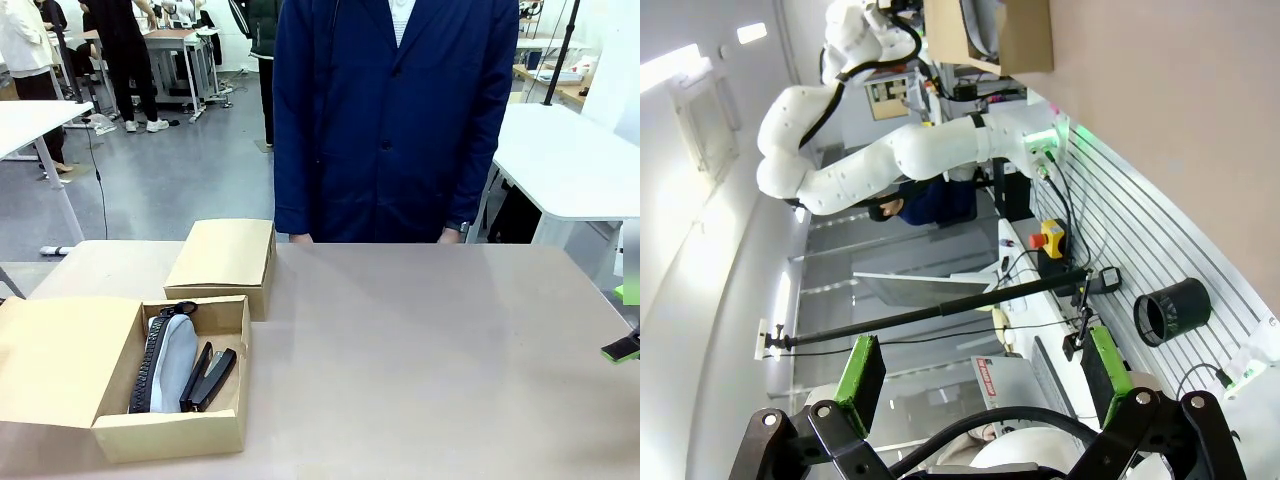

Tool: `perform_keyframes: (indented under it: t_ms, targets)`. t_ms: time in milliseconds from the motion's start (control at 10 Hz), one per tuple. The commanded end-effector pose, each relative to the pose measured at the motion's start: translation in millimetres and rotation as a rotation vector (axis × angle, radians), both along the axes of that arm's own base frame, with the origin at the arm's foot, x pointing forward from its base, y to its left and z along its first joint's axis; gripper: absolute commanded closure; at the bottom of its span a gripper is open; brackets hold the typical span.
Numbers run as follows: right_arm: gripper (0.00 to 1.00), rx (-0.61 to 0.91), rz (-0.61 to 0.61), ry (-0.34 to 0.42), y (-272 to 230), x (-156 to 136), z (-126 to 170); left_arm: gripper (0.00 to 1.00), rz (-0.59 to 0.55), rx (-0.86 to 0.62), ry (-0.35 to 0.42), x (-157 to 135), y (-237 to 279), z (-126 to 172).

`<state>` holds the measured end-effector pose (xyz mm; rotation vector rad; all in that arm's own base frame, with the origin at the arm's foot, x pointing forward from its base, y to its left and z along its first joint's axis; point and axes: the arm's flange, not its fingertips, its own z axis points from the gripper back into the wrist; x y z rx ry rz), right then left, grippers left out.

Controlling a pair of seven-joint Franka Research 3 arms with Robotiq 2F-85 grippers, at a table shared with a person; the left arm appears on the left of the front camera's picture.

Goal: Place items inside the box.
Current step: Close the lid of the Mailer Box closest to the robot.

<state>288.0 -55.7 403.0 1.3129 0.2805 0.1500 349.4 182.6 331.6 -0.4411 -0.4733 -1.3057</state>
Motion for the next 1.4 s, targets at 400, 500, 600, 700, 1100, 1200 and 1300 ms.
perform_keyframes:
  t_ms: [400,500,600,700,1100,1200,1300]
  targets:
    - [0.0,-0.003,-0.018,0.011,1,2,5,0.0,0.044,-0.437,-0.143,-23,-45,40]
    - [0.0,-0.003,-0.018,0.011,1,2,5,0.0,0.041,-0.507,-0.173,-26,-54,51]
    - [0.0,-0.003,-0.018,0.011,1,2,5,0.0,0.024,-0.551,-0.204,-29,-66,61]
    - [0.0,-0.003,-0.018,0.011,1,2,5,0.0,-0.041,-0.556,-0.213,-31,-80,68]
    - [0.0,-0.003,-0.018,0.011,1,2,5,0.0,-0.196,-0.572,-0.188,-23,-155,75]
    - [0.0,-0.003,-0.018,0.011,1,2,5,0.0,-0.237,-0.584,-0.192,-20,-181,74]
    - [0.0,-0.003,-0.018,0.011,1,2,5,0.0,-0.277,-0.576,-0.185,-21,-204,67]
